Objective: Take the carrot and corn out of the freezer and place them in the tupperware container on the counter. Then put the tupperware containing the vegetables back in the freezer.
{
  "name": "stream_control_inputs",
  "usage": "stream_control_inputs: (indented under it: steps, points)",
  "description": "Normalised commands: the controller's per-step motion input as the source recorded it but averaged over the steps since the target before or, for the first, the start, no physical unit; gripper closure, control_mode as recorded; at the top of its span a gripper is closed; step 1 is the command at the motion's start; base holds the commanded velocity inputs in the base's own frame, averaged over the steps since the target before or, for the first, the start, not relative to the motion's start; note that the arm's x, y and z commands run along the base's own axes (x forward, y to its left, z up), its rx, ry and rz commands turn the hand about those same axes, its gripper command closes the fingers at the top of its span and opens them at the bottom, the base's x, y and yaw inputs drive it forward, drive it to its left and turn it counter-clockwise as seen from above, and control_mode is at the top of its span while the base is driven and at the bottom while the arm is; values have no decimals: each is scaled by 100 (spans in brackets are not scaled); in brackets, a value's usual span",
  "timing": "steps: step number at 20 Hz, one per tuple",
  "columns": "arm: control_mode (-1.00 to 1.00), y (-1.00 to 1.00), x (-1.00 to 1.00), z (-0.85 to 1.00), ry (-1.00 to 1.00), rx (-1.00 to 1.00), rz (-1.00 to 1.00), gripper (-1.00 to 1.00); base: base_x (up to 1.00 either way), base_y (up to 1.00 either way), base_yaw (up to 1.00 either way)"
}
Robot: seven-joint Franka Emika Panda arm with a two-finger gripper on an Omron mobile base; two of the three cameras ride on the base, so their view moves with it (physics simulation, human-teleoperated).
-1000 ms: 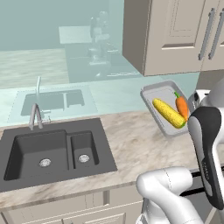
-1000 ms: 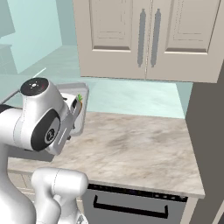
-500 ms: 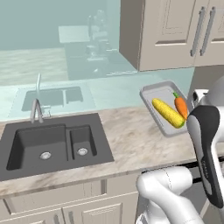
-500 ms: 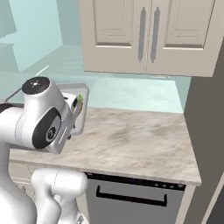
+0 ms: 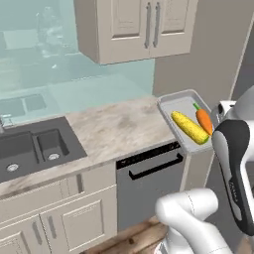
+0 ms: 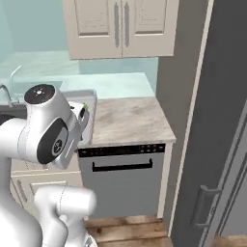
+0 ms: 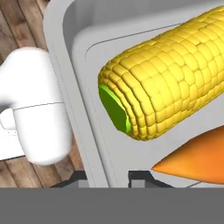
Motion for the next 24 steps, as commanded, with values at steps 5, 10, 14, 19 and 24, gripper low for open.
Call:
stream_control_inputs:
  steps: [5,10,14,19,24]
  points:
    - [100,0,0,0,0,0,0,100,-1,-1,-82]
    - [100,0,0,0,0,0,0,100,-13,0,-81]
    - [100,0,0,0,0,0,0,100,-36,-8,-72]
    - [100,0,0,0,0,0,0,100,-46,-19,-66]
    - [100,0,0,0,0,0,0,100,-14,-35,-69]
